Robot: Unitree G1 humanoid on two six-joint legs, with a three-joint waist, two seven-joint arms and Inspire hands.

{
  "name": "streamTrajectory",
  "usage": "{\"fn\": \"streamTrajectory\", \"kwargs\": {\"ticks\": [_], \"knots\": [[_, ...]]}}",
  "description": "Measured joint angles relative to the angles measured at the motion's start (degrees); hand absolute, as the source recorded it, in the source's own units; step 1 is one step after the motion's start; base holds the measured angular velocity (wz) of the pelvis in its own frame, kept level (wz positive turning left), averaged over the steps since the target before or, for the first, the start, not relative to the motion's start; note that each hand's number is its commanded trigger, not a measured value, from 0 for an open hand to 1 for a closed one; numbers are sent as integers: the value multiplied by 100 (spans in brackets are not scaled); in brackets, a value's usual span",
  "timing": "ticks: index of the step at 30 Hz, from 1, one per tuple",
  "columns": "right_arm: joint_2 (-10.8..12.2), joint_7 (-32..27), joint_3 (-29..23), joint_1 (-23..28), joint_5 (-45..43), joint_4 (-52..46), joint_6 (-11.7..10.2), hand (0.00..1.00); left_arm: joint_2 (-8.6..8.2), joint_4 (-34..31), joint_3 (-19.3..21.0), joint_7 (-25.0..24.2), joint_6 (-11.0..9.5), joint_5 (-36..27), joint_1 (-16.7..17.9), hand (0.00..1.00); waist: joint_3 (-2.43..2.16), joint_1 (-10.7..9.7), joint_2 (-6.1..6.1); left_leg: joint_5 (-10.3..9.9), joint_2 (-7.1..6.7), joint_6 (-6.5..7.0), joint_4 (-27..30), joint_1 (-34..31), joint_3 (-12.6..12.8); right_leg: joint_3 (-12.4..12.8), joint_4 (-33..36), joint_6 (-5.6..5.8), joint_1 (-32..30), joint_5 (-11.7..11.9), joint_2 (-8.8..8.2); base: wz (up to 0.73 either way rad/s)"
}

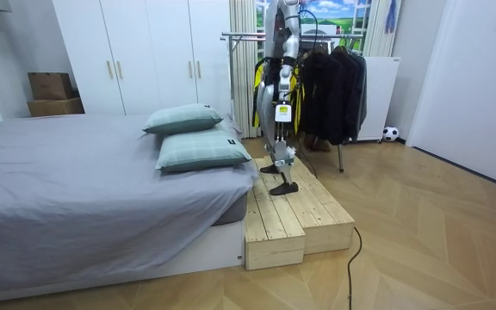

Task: Hang clothes

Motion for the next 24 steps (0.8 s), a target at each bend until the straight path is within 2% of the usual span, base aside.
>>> {"fn": "streamTrajectory", "kwargs": {"ticks": [8, 14, 24], "knots": [[13, -4, 1, -1, 82, 9, -12, 0, -10, 9, -109, -5, -62, 7, -12, 0, 1, -11, -15, 0, -4, 0, -12, 0, -9, 1, -2, 0, 2, 0, 0, 0], [18, -47, 0, 2, 139, 10, -6, 0, -9, 8, -117, -4, -62, -21, -12, 0, 2, -107, -16, 0, -4, 0, -22, 0, -24, -1, -3, 1, 0, 0, 2, 0], [33, -60, 3, 2, 136, -11, -2, 0, 5, 5, -220, -6, -57, -18, -25, 0, 1, -123, -42, 0, -3, 0, -41, 0, -29, -1, -4, 1, -9, 0, 8, 0]]}}
